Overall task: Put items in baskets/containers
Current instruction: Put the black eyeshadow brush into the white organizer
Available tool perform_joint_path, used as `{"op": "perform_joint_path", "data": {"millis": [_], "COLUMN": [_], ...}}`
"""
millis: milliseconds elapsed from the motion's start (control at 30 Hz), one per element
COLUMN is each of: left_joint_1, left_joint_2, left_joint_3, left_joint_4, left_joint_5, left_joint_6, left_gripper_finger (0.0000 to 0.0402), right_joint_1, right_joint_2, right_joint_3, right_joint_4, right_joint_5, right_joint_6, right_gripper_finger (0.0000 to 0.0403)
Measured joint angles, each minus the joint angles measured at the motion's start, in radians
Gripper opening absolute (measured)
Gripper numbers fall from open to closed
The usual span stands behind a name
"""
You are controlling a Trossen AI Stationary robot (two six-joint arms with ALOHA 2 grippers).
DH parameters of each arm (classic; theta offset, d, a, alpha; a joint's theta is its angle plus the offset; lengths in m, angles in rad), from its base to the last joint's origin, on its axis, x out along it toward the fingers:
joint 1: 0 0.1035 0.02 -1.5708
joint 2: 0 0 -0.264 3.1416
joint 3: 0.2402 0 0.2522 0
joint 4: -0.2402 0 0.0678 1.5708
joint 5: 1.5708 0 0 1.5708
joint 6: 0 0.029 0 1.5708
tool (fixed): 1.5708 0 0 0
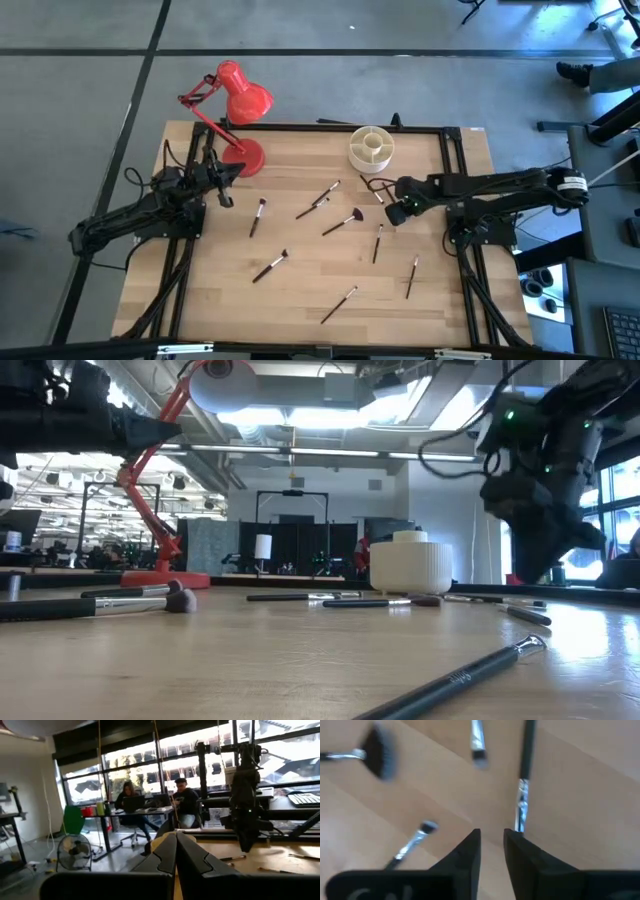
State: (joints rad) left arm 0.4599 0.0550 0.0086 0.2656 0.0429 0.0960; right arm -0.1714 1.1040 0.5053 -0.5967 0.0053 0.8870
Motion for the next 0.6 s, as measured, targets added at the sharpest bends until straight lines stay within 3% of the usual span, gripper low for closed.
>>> {"op": "perform_joint_path", "data": {"millis": [333, 600], "left_joint_1": [-0.002, -0.034], "left_joint_2": [0.192, 0.293], "left_joint_3": [0.0, 0.0], "left_joint_4": [-0.003, 0.001], "left_joint_5": [0.039, -0.062], "left_joint_6": [-0.099, -0.105], "left_gripper_finger": [0.0006, 0.0006], "right_joint_1": [-0.03, -0.03], "right_joint_2": [0.165, 0.344], "right_joint_3": [0.087, 0.13], "right_joint_4": [-0.042, -0.068], "right_joint_5": [0.069, 0.078], "right_joint_6": [-0.092, -0.166], "right_gripper_finger": [0.0177, 0.0156]}}
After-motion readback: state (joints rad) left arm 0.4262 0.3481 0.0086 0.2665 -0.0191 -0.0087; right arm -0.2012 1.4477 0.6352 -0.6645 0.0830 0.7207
